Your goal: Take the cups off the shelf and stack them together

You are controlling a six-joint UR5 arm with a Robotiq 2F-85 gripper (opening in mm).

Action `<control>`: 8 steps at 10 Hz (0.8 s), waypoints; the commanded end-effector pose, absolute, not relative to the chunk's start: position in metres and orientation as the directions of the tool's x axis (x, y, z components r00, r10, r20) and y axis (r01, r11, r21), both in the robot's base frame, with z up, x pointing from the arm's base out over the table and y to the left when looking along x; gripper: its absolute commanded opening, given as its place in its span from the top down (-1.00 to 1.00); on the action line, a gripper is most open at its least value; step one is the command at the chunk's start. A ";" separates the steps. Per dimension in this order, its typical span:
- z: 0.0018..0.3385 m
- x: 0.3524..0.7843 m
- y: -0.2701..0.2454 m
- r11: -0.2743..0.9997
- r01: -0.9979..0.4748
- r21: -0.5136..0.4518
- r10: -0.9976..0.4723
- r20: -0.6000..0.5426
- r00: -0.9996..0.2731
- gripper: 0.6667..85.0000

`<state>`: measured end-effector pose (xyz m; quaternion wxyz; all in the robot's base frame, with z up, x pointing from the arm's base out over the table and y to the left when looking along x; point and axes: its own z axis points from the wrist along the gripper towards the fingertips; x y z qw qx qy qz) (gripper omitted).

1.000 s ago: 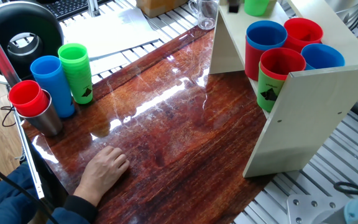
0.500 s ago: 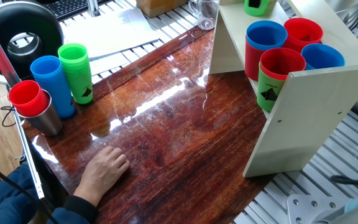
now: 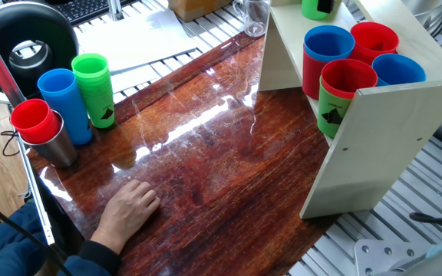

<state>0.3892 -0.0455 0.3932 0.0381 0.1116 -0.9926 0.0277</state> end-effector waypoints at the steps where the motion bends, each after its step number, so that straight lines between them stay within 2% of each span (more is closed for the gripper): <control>1: 0.389 0.384 -0.049 0.986 -0.163 -0.026 -0.161 0.070 -0.984 -0.24; 3: 0.384 0.378 -0.052 0.989 -0.149 -0.017 -0.148 0.079 -0.986 -0.30; 5: 0.384 0.369 -0.049 0.994 -0.109 -0.001 -0.109 0.108 -0.988 -0.27; 8: 0.381 0.370 -0.055 0.995 -0.102 -0.005 -0.101 0.090 -0.991 -0.25</control>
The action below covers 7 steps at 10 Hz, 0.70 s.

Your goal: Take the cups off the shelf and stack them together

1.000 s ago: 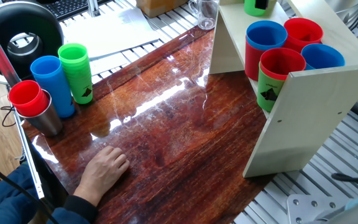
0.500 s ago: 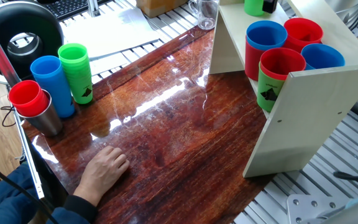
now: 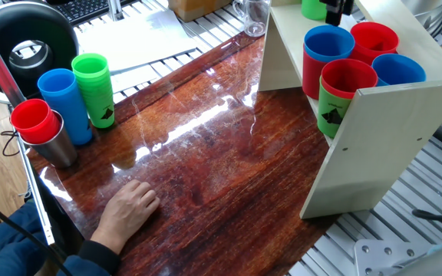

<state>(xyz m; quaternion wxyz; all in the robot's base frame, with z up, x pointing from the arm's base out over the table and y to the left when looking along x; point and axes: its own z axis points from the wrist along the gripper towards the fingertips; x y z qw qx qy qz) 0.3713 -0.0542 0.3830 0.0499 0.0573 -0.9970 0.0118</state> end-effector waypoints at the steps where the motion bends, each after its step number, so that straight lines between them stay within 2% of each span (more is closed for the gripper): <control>1: 0.379 0.369 -0.057 0.995 -0.104 -0.006 -0.103 0.084 -0.991 -0.25; 7: 0.368 0.365 -0.062 0.995 -0.096 0.008 -0.097 0.073 -0.993 -0.25</control>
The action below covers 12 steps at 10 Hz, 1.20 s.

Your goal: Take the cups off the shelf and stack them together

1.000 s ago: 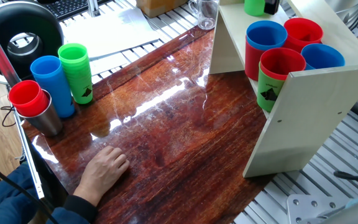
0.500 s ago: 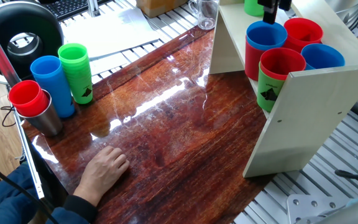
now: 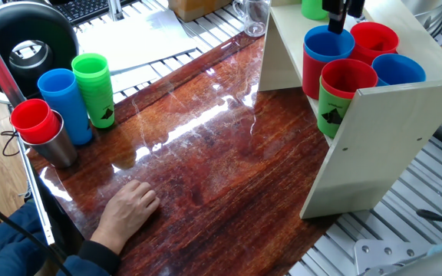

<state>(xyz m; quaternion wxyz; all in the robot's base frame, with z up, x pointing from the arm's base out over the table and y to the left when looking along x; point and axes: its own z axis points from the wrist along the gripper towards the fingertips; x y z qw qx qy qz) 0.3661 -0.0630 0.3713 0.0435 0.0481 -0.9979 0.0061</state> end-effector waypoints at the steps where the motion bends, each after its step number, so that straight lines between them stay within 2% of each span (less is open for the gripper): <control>1: 0.366 0.364 -0.063 0.995 -0.095 0.011 -0.095 0.071 -0.993 -0.25; 8: 0.350 0.362 -0.058 0.996 -0.077 0.033 -0.078 0.031 -0.996 -0.24; 12: 0.364 0.360 -0.061 0.996 -0.083 0.018 -0.084 0.058 -0.995 -0.23</control>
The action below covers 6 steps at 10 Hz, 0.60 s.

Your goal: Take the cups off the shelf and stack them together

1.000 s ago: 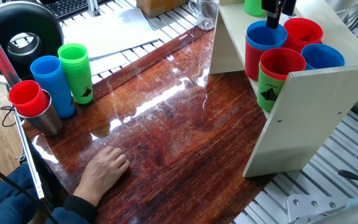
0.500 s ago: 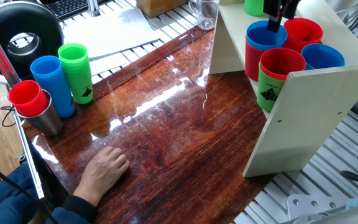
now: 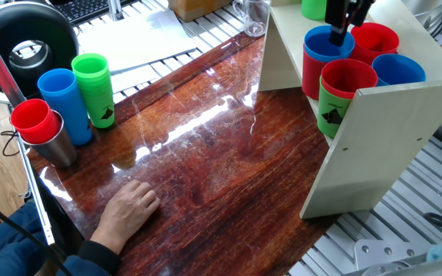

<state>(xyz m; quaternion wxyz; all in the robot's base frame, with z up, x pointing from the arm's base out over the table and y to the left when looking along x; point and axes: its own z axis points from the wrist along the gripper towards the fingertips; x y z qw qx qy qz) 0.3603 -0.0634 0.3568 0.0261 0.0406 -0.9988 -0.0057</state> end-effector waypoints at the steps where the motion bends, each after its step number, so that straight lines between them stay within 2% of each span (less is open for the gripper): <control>1: 0.370 0.358 -0.061 0.997 -0.081 0.014 -0.082 0.063 -0.995 -0.23; 6: 0.374 0.350 -0.059 0.999 -0.014 0.036 -0.016 0.064 -0.998 -0.22</control>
